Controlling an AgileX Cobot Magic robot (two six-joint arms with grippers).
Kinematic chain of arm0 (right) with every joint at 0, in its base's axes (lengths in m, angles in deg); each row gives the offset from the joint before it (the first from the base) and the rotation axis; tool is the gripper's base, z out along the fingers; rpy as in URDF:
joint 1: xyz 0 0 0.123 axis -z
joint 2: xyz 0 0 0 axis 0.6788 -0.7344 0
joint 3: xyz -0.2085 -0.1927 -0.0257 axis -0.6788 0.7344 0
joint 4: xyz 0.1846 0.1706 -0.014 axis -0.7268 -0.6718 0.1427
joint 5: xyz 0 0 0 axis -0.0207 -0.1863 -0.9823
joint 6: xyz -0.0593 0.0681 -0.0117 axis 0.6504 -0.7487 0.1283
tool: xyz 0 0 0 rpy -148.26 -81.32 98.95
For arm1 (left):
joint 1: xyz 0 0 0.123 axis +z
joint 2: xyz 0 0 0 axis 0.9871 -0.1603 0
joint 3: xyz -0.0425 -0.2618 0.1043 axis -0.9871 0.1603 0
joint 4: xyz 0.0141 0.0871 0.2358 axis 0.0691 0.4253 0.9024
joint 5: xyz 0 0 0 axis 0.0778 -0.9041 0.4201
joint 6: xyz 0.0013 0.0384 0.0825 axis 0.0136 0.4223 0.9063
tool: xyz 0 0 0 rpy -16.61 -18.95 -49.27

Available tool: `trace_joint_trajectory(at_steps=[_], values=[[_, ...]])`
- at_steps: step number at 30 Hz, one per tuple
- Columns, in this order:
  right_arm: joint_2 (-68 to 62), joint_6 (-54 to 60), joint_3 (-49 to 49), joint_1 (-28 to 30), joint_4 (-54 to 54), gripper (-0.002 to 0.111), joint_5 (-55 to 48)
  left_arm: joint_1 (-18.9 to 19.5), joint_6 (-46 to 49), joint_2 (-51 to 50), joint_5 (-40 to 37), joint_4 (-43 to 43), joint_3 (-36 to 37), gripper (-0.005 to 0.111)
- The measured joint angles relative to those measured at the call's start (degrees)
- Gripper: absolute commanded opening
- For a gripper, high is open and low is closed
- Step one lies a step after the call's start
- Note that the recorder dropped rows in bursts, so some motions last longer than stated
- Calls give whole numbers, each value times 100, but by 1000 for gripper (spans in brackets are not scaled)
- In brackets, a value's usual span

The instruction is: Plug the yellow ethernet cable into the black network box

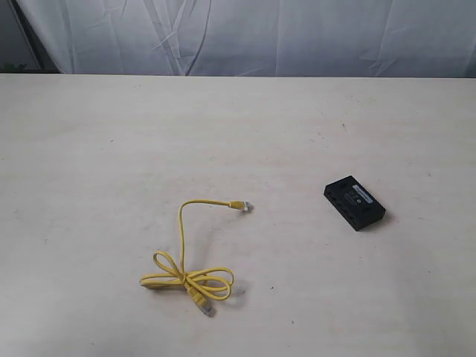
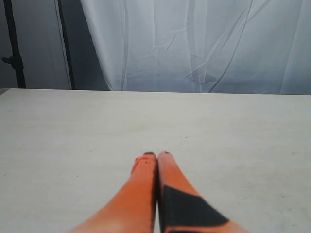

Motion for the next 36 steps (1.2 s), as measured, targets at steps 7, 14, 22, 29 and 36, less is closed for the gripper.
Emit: trace_joint_trajectory(at_steps=[7, 14, 22, 29, 36], values=[[-11, 393, -446, 0, 0, 0, -456, 0, 0, 0, 0, 0, 0, 0], [-692, 734, -1650, 0, 0, 0, -1112, 0, 0, 0, 0, 0, 0, 0], [-2428, 773, -3233, 0, 165, 0, -3178, 0, 0, 0, 0, 0, 0, 0], [-4413, 773, -4235, 0, 165, 0, -4579, 0, 0, 0, 0, 0, 0, 0], [-6205, 773, -4775, 0, 165, 0, -5007, 0, 0, 0, 0, 0, 0, 0]])
